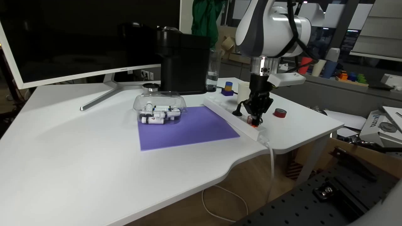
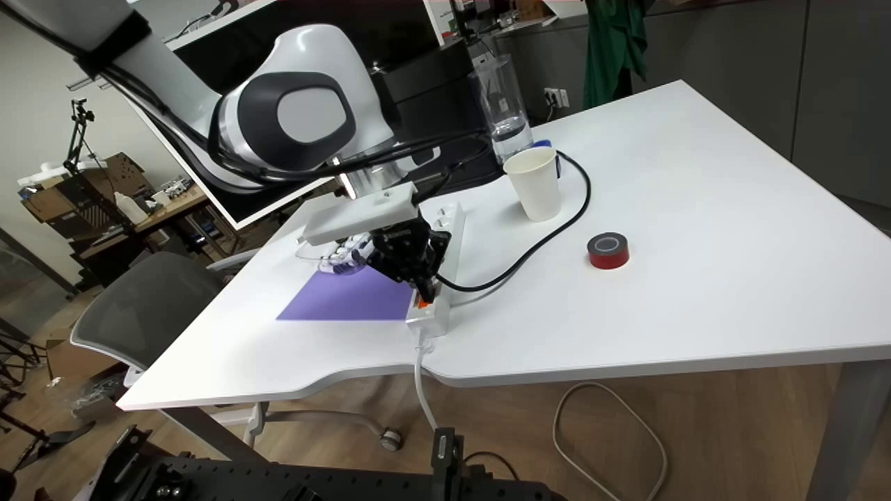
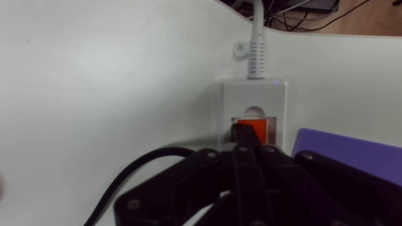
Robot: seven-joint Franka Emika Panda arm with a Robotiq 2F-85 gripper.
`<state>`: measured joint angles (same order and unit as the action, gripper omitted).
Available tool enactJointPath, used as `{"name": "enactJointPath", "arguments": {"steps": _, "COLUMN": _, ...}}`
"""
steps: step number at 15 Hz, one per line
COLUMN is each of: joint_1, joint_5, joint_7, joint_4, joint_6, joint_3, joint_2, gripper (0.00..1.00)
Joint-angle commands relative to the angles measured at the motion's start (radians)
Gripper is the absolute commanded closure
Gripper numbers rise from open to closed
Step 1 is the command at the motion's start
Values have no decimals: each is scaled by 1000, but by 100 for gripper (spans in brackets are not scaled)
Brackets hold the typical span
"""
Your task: Flip the switch on the adaptor
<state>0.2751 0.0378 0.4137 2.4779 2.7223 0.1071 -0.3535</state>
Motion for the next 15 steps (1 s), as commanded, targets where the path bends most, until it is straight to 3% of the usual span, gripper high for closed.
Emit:
{"name": "enactJointPath", "arguments": {"steps": 1, "joint_1": -27, "joint_5": 28, "joint_7": -33, "joint_4": 79, "joint_6": 27, "joint_3": -1, "joint_2": 84, "gripper": 100}}
{"name": "enactJointPath", "arguments": {"steps": 3, "joint_1": -62, "joint_5": 66, "joint_7": -61, "joint_4": 132, "joint_6": 18, "joint_3": 18, "joint_2": 147, "gripper": 94}}
{"name": "enactJointPath", "arguments": {"steps": 4, "joint_1": -84, "joint_5": 95, "joint_7": -86, "joint_4": 161, "joint_6": 9, "joint_3": 30, "joint_2": 186, "gripper": 73}}
{"name": "enactJointPath", "arguments": {"steps": 9, "joint_1": -150, "joint_5": 255, "joint_7": -288, "joint_4": 283, "joint_6": 8, "joint_3": 66, "joint_2": 378, "gripper": 40}}
{"name": "enactJointPath", "arguments": {"steps": 13, "joint_1": -127, "joint_5": 413, "joint_7": -479, "joint_4": 349, "joint_6": -4, "joint_3": 28, "joint_2": 529, "gripper": 12}}
{"name": "enactJointPath", "arguments": {"steps": 15, "joint_1": -115, "joint_5": 432, "joint_7": -532, "joint_4": 302, "joint_6": -22, "joint_3": -8, "joint_2": 539, "gripper": 2}}
